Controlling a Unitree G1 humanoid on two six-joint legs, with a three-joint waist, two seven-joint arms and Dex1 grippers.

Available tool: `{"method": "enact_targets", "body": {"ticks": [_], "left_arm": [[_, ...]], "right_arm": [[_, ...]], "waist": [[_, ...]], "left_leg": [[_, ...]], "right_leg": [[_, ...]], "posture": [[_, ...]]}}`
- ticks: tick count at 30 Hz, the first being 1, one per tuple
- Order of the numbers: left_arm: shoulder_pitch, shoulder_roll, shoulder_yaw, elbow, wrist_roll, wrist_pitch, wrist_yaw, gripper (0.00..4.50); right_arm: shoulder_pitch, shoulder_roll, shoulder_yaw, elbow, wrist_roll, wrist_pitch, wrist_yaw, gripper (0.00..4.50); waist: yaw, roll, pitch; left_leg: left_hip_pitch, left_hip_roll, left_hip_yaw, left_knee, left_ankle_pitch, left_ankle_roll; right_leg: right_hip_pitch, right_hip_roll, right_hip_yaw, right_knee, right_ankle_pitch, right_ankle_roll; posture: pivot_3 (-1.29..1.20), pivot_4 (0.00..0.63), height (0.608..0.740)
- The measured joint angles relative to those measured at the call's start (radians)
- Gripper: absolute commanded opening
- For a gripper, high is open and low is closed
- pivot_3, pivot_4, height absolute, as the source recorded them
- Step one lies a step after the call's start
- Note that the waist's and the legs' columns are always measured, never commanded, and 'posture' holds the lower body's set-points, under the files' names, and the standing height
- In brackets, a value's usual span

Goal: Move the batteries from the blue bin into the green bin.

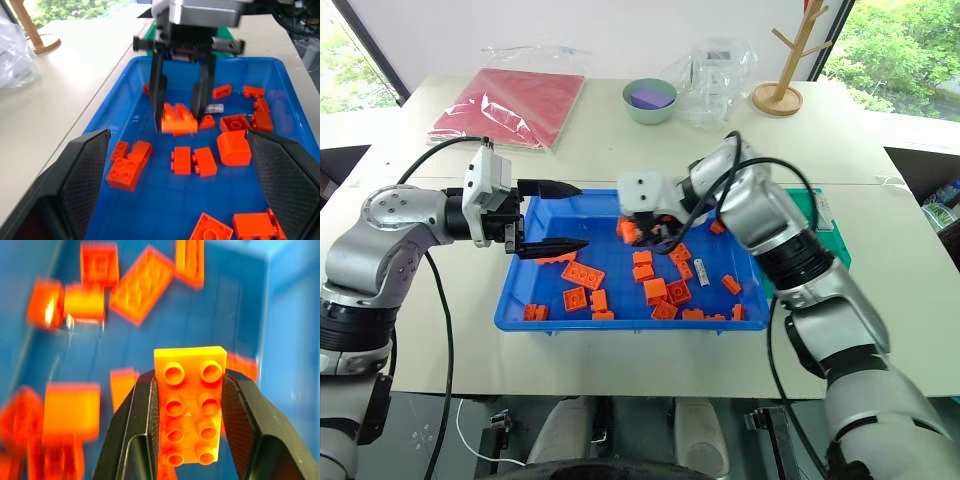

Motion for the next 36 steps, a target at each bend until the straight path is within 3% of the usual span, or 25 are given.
{"method": "enact_targets", "body": {"ticks": [3, 8, 11, 12, 15, 20, 36], "left_arm": [[-0.008, -0.002, 0.000, 0.000, -0.001, 0.000, -0.001, 4.50], [-0.007, 0.002, 0.000, -0.001, -0.002, 0.002, -0.007, 4.50], [-0.006, 0.003, 0.000, -0.006, -0.004, 0.002, -0.016, 4.50], [-0.002, 0.006, 0.001, -0.008, -0.004, 0.002, -0.018, 4.50], [0.004, 0.006, 0.000, -0.013, -0.004, 0.003, -0.020, 4.50], [0.006, 0.005, 0.000, -0.021, -0.004, 0.003, -0.020, 4.50], [0.009, 0.007, 0.000, -0.022, -0.004, 0.003, -0.021, 4.50]], "right_arm": [[0.016, 0.005, 0.015, -0.003, 0.003, 0.038, -0.032, 4.01], [0.013, -0.117, -0.017, -0.020, 0.046, 0.067, 0.020, 4.01], [0.017, -0.243, -0.022, -0.022, 0.074, 0.030, 0.104, 4.01], [0.023, -0.288, -0.025, -0.022, 0.074, 0.011, 0.126, 4.26], [0.072, -0.344, -0.028, -0.014, 0.075, -0.027, 0.149, 4.26], [0.142, -0.379, -0.015, 0.037, 0.060, -0.118, 0.148, 4.26], [0.172, -0.352, -0.017, 0.179, 0.022, -0.398, 0.101, 4.26]], "waist": [[0.002, 0.000, 0.000], [-0.001, 0.000, 0.000], [-0.001, 0.000, 0.000], [-0.002, 0.000, 0.000], [-0.007, 0.000, 0.000], [-0.007, 0.000, 0.000], [-0.003, 0.000, 0.000]], "left_leg": [[-0.001, -0.001, 0.000, 0.001, 0.000, 0.000], [0.000, 0.000, 0.000, 0.001, 0.000, 0.000], [0.000, 0.000, -0.001, 0.000, 0.000, 0.000], [0.000, 0.000, -0.001, 0.000, 0.000, 0.000], [0.000, 0.000, 0.000, 0.000, 0.000, 0.000], [0.000, 0.000, 0.000, 0.000, 0.000, 0.000], [0.000, 0.000, 0.000, 0.000, 0.000, 0.000]], "right_leg": [[0.001, -0.001, 0.000, -0.001, 0.000, 0.000], [0.001, 0.000, 0.000, -0.001, 0.000, 0.000], [0.000, 0.001, 0.000, -0.001, 0.000, 0.000], [0.000, 0.001, 0.000, -0.001, 0.000, 0.000], [0.000, 0.001, 0.000, -0.001, 0.000, 0.000], [0.000, 0.001, 0.000, -0.001, 0.000, 0.000], [0.000, 0.001, 0.001, -0.002, 0.000, 0.000]], "posture": [[0.00, 0.150, 0.736], [0.00, 0.150, 0.736], [0.00, 0.150, 0.736], [0.00, 0.150, 0.736], [0.00, 0.150, 0.736], [0.00, 0.150, 0.736], [0.00, 0.150, 0.736]]}}
